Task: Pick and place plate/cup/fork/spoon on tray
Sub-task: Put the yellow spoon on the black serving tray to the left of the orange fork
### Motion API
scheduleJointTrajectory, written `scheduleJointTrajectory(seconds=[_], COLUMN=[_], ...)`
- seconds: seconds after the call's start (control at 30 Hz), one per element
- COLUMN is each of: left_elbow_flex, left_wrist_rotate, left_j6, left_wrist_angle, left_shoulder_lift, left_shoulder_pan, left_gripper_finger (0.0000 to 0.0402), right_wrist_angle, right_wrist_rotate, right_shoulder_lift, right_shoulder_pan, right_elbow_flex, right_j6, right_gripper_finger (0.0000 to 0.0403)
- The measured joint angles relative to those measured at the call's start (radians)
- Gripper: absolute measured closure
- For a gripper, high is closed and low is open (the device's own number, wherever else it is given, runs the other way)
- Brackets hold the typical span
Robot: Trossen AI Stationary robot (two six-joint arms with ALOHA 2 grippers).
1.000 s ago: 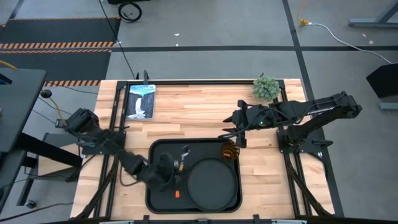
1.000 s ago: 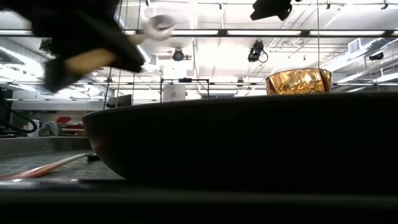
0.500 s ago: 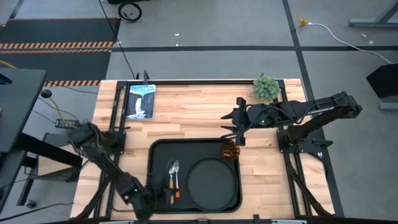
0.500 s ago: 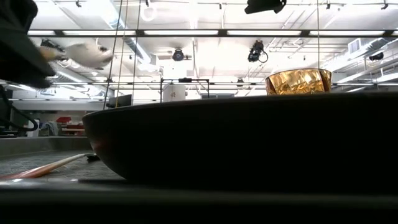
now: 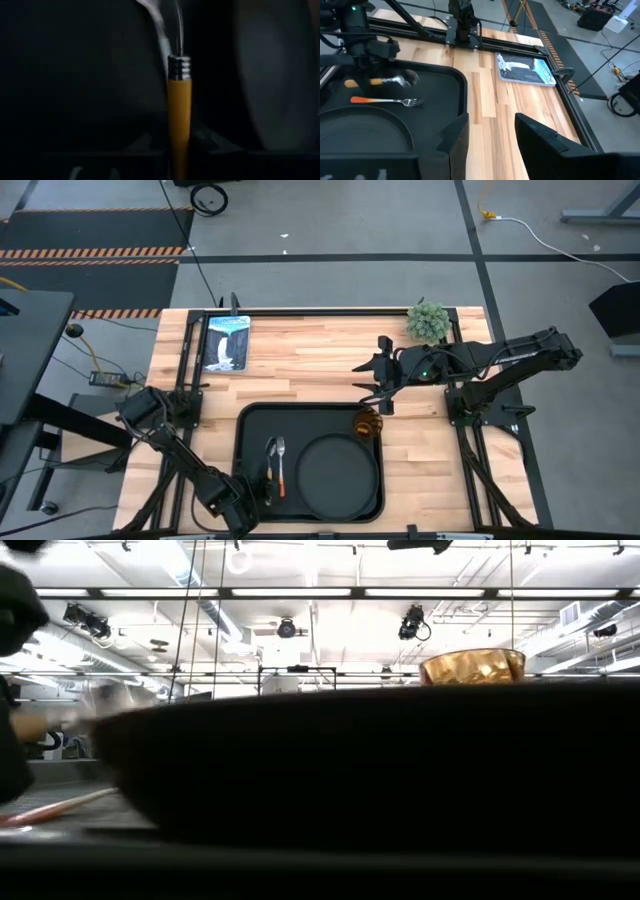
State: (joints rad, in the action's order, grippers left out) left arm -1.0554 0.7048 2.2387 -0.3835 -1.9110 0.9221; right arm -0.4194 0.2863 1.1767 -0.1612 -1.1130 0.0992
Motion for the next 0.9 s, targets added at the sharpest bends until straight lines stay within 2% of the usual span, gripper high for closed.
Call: scheduleJointTrajectory(seconds=[0.07,0.23,0.43,0.57,0.77,0.9], left_elbow_flex=[0.001,0.001,0.001,0.001,0.001,0.001], left_wrist_rotate=[-0.039,-0.052,-0.049,0.004,0.029,-0.012], left_j6=[0.007,0.003,0.001,-0.009,-0.008,0.003], left_wrist_angle=[-0.027,-0.018,-0.018,-0.019,-0.044,-0.069], left_shoulder_lift=[0.0,0.0,0.0,0.012,0.039,0.041], left_shoulder_pan=[-0.005,-0.009,-0.009,-0.009,0.005,0.008], left_gripper_finger=[0.0357,0.0371,0.0372,0.0363,0.0377,0.0374], right_wrist_angle=[0.0,0.0,0.0,0.0,-0.001,-0.001], right_wrist_rotate=[0.0,0.0,0.0,-0.001,-0.002,-0.024], right_shoulder_lift=[0.0,0.0,0.0,0.0,0.0,0.0], right_shoulder_pan=[0.0,0.0,0.0,0.0,0.0,0.0], right_elbow_flex=[0.0,0.0,0.0,0.0,0.0,0.0], right_j6=[-0.001,-0.01,-0.017,-0.017,-0.017,-0.017], right_gripper_finger=[0.0237,0.0237,0.0237,0.0237,0.0237,0.0237])
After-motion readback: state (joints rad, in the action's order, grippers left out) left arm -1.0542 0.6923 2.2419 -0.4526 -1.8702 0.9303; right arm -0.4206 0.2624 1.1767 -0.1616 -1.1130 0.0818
